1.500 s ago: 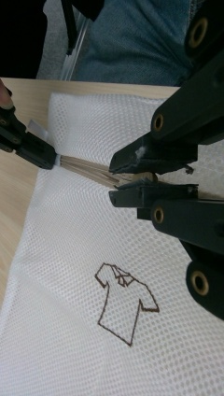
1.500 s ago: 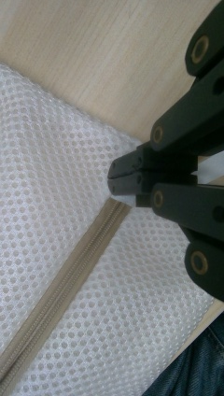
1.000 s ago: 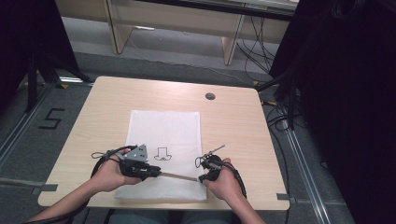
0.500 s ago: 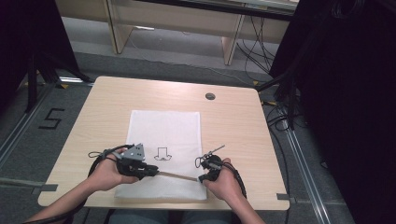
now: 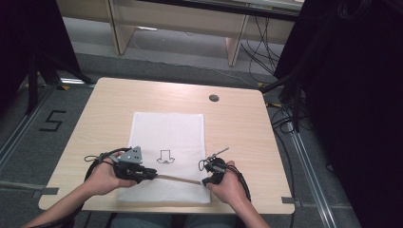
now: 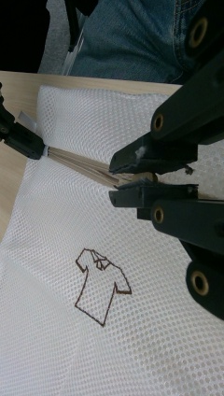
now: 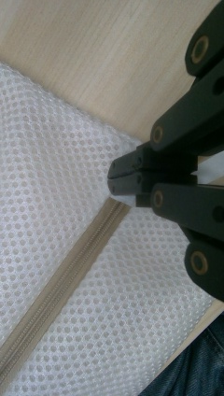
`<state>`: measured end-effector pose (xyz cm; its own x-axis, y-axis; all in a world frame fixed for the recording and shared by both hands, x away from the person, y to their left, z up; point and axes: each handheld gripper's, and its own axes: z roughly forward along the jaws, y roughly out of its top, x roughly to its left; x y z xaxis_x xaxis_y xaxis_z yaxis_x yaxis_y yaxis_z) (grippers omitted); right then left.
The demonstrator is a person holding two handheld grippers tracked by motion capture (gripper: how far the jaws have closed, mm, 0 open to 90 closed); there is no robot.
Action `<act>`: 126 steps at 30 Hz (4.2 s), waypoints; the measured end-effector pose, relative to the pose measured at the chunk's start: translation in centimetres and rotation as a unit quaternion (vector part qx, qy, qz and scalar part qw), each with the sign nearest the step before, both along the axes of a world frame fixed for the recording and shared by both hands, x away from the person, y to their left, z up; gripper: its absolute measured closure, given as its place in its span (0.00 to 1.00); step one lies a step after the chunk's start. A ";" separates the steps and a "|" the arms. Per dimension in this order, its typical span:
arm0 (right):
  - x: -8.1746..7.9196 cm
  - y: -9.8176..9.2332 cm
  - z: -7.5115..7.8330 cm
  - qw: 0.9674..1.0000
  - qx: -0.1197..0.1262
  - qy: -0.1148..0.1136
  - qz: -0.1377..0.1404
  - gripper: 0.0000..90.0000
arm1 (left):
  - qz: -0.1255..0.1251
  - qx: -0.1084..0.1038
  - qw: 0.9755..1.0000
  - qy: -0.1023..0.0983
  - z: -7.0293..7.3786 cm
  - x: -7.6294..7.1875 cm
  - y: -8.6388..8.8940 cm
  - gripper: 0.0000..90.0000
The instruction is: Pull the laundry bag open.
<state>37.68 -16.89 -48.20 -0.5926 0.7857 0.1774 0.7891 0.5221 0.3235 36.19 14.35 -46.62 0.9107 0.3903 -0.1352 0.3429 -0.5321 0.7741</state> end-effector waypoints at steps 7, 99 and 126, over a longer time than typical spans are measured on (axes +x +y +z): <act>0.0 -0.1 0.0 1.000 -0.017 -0.003 -0.012 1.00 | 0.000 -0.004 1.000 0.004 -0.1 0.1 0.2 0.91; 0.0 0.0 0.0 1.000 0.003 -0.006 -0.003 1.00 | 0.039 -0.012 0.999 0.011 -0.2 -0.2 4.4 0.91; 0.0 0.0 0.0 1.000 0.005 0.001 -0.012 1.00 | 0.114 0.012 0.993 0.005 -0.8 -0.9 9.0 0.91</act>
